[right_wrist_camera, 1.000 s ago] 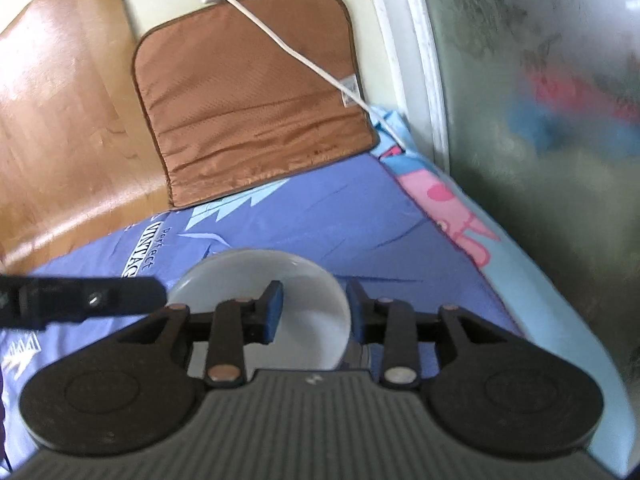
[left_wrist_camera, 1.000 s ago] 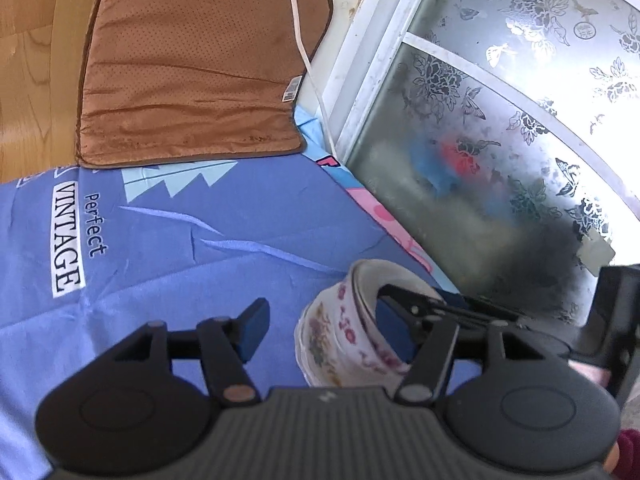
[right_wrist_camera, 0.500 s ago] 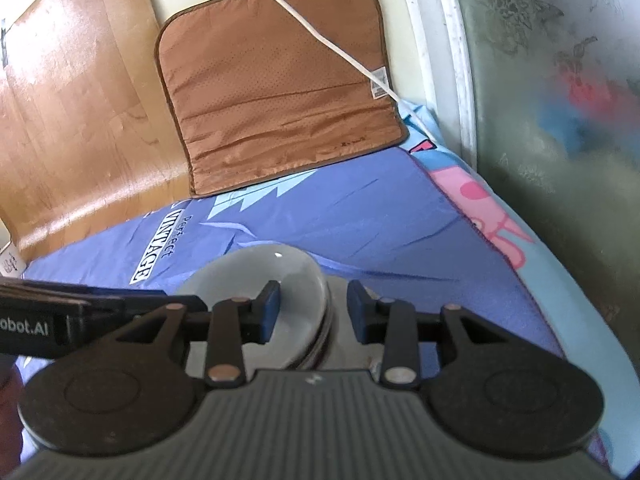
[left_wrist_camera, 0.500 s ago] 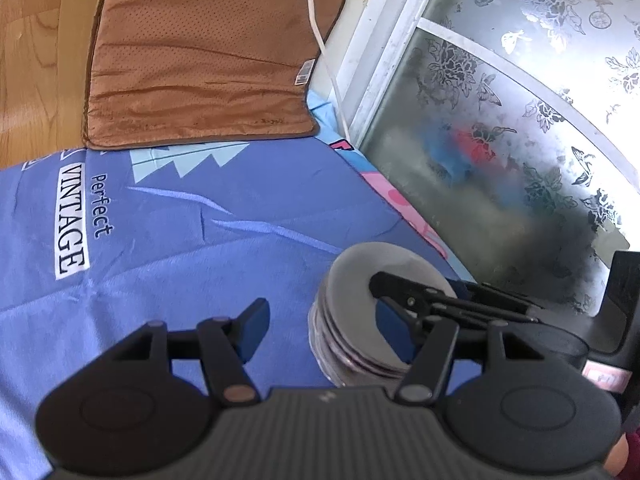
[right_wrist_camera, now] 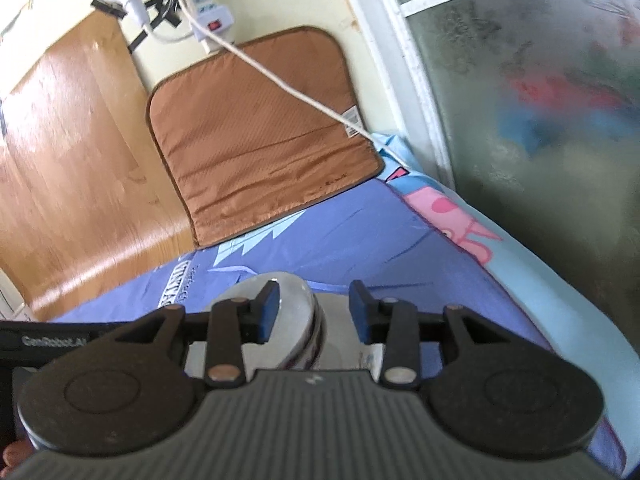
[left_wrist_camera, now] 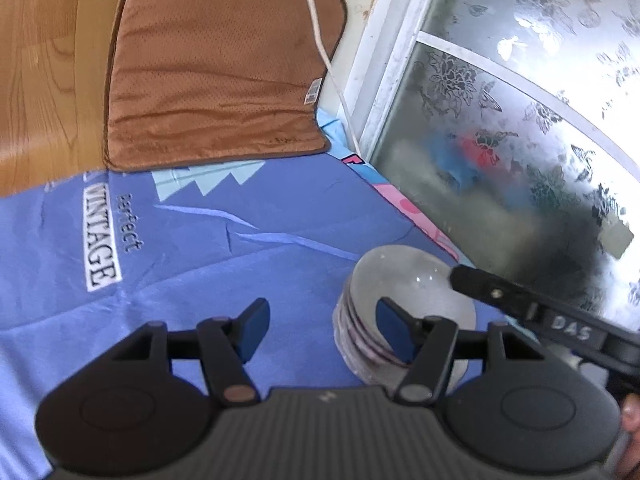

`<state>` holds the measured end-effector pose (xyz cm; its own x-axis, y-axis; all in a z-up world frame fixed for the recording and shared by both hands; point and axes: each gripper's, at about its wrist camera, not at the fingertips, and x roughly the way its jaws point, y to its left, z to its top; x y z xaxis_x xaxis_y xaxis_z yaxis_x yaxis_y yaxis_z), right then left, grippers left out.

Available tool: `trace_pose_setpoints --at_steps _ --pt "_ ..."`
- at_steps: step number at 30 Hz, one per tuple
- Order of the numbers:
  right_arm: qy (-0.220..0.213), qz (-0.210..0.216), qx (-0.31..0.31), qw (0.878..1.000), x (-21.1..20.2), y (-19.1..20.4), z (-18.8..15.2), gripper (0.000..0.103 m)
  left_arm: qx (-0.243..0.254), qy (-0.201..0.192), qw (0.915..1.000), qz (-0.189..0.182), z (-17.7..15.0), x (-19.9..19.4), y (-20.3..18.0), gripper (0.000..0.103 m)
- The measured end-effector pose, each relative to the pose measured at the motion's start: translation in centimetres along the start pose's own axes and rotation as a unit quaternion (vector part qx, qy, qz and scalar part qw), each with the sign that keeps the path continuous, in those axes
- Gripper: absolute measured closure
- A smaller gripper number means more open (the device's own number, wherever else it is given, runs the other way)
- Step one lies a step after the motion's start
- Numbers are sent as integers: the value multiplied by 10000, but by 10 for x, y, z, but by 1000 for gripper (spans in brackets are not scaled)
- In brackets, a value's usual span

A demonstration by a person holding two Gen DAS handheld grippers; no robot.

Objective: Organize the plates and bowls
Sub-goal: 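Open both grippers and withdraw from the stack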

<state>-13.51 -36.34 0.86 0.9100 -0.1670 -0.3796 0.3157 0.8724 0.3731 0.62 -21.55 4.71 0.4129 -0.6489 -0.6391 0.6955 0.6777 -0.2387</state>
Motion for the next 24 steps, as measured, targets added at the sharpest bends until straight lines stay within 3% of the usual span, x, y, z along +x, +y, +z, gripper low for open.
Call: trace_pose_setpoints --at_steps 8,12,19,24 --pt "-375 -343 227 9985 -33 8 -32 57 459 -225 9982 316 -23 -26 -2 42" --pt "-392 -621 165 9972 -40 17 -55 52 512 -359 9967 509 -35 -39 4 28" --pt "15 -624 313 9976 -42 35 -91 31 549 -556 9947 676 -57 -63 14 22" --pt "-125 -597 154 9980 -56 53 -98 22 491 -704 9936 736 -76 -80 21 10"
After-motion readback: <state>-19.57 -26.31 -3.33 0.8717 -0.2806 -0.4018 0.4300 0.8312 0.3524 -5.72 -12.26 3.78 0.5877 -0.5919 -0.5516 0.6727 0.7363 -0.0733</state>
